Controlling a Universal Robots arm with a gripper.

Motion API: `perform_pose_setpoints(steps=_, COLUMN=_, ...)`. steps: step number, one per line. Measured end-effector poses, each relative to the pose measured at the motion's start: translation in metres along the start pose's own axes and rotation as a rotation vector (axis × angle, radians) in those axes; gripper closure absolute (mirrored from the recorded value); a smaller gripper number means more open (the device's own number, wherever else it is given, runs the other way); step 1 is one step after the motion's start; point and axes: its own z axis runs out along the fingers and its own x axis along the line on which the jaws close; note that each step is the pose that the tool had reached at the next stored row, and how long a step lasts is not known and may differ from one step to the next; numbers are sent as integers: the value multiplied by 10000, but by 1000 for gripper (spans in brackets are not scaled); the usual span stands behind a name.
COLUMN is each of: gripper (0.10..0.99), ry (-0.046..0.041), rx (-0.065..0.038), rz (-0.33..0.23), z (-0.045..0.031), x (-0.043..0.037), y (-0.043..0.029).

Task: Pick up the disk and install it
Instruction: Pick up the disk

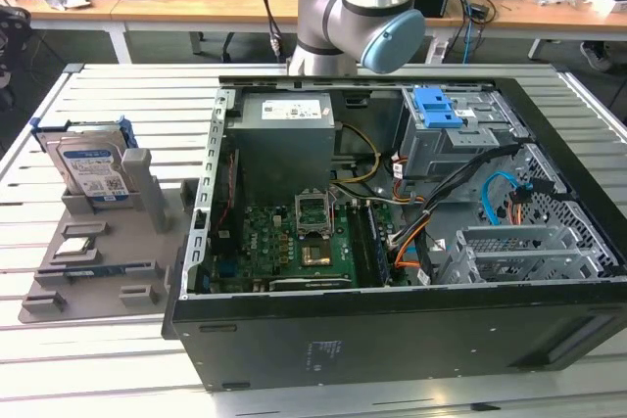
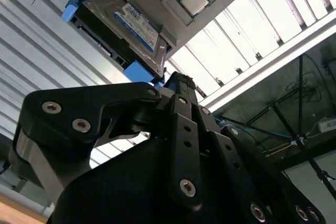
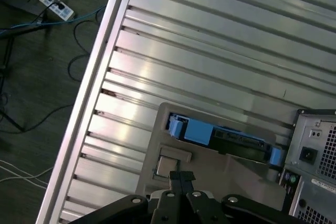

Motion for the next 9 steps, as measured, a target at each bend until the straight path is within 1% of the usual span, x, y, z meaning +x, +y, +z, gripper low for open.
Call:
perform_pose_setpoints(steps=2, gripper=980, ry=10, rx=-6, rz=-258, z=0, x=0, y=0)
perform_pose_setpoints(steps=9, gripper=980, ry=29, rx=-18, rz=-793, z=0, x=0, y=0)
